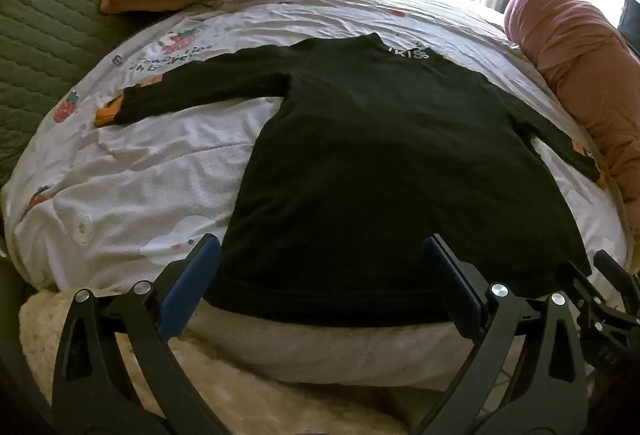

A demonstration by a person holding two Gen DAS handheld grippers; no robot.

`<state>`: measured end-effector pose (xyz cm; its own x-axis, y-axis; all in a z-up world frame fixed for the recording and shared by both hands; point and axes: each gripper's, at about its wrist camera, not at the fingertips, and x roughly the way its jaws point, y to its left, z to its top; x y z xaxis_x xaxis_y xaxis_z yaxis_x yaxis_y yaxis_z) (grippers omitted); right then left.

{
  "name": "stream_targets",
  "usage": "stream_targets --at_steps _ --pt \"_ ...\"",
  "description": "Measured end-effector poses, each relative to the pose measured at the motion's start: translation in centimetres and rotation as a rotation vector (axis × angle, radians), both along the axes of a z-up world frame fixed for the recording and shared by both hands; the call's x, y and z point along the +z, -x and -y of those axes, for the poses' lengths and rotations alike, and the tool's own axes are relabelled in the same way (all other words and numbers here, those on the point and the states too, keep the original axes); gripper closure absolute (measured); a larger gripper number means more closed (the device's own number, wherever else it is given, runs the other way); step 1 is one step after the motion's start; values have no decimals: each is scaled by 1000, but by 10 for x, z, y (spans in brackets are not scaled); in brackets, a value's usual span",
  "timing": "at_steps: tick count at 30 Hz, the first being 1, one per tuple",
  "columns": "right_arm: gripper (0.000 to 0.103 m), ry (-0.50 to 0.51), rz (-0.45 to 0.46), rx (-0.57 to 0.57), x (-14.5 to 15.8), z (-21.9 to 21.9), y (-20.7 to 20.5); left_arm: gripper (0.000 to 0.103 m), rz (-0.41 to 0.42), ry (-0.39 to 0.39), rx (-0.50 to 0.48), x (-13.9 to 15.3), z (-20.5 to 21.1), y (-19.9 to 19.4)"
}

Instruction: Fold small clothes

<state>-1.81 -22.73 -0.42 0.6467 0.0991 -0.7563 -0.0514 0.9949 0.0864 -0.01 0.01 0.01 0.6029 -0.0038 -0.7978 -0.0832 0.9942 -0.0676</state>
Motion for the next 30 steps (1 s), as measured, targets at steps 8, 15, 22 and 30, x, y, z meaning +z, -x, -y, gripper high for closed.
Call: stream_targets --at_steps 8,15,22,30 --pt "4 14 0 -2 -1 -1 1 8 0 -6 1 0 0 0" --pt "4 25 4 2 2 -8 0 8 0 -8 0 0 0 0" --pt "4 27 8 8 3 -8 0 8 1 -10 1 0 1 0" --pt "4 39 18 11 7 -10 0 8 2 -11 0 0 1 0"
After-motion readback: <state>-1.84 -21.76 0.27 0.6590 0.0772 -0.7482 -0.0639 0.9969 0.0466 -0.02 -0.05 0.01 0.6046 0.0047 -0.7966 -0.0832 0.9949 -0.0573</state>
